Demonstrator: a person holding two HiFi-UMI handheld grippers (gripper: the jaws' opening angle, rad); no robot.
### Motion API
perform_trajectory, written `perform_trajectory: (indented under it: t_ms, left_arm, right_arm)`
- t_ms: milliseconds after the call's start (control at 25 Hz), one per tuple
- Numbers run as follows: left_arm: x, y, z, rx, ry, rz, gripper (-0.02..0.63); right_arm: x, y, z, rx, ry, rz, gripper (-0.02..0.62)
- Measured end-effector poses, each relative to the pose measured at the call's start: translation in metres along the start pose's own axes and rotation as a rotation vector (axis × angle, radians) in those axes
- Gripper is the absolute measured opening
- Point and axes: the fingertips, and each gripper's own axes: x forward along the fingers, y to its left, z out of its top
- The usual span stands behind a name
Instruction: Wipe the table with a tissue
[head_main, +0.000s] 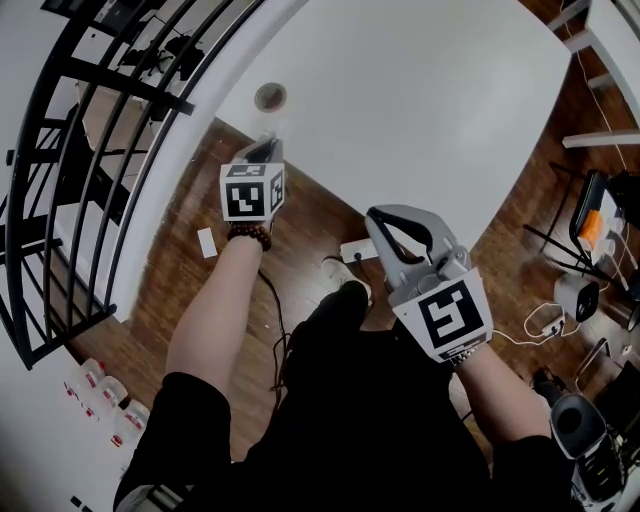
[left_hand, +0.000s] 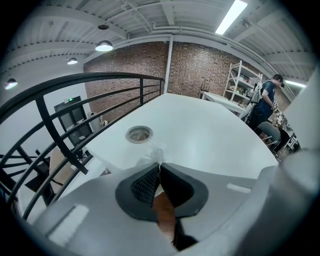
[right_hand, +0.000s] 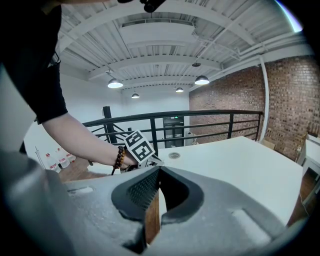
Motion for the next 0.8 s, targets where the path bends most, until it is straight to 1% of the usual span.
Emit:
perform_trajectory:
  t_ms: [160,400,800]
  left_arm:
    - [0.003,-0.007,0.002,0.006,0.009,-0.017,0.021]
    - [0.006,-0.014,0.004,0.011,0.015,-0.018,0.021]
    - [0.008,-0.028,0.007,-0.008,0.032,-0.031,0.021]
  right_arm:
    - [-0.002,-0.002,0.000,-0.001,-0.002,0.000,-0.008]
    - [-0.007,-0.007,0.000,-0.002,-0.004,-0.005,-0.008]
    - [-0.019,-0.015,0.000,0.001,-0.013,-0.007,-0.008]
